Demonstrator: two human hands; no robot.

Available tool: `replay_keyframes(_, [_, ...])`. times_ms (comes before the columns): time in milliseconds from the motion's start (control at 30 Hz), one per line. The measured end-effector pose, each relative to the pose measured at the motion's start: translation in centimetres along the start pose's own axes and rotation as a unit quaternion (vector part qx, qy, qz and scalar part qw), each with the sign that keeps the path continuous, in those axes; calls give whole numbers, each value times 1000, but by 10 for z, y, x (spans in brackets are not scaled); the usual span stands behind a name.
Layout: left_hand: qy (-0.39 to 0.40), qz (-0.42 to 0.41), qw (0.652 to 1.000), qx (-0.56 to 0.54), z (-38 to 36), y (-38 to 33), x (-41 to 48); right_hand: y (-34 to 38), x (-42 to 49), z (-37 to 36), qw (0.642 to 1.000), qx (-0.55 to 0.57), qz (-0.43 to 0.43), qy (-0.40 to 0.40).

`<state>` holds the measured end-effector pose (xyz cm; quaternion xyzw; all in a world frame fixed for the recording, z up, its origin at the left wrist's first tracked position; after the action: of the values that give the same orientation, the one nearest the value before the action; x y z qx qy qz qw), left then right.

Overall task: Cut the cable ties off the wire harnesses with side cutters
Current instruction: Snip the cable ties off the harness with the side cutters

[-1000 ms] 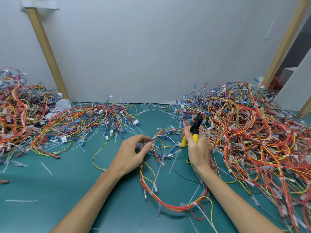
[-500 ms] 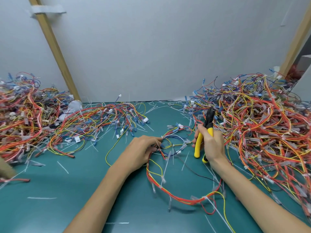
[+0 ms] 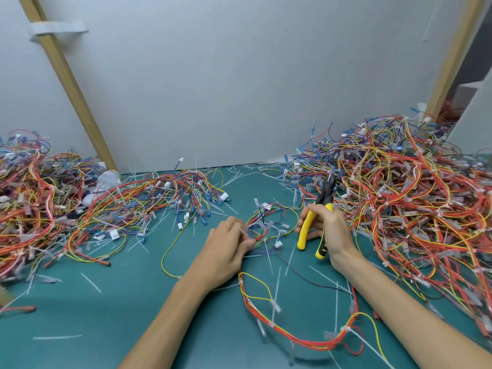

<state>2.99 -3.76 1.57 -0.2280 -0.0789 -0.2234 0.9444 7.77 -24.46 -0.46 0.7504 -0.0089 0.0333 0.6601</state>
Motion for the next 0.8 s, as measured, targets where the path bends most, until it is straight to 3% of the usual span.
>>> replay_keyframes(233, [-80, 77, 991, -77, 13, 23, 1, -1, 0, -1, 1000, -9, -2, 2])
replay_keyframes(467, [-129, 31, 988, -80, 22, 5, -2, 2, -2, -3, 1000, -7, 9, 0])
replay_keyframes(567, [-130, 54, 989, -55, 20, 5, -1, 24, -11, -1, 990, -83, 107, -35])
replay_keyframes(667, [-133, 78, 988, -4, 22, 5, -2, 50, -27, -10, 945, -224, 229, -58])
replay_keyframes(800, [-132, 69, 988, 34, 26, -3, -2, 54, -34, -38, 917, -289, 273, 13])
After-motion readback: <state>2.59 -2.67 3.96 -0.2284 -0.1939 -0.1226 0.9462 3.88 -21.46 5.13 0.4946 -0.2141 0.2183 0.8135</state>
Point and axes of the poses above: each hand's wrist, its own x-axis towards the middle knuckle, its own z-axis out of the back of the hand, y = z × x, the point moved 10 cm from there along x, towards the middle knuckle, and after that the axes turned 7 degrees about y, right-handed, at the moved point
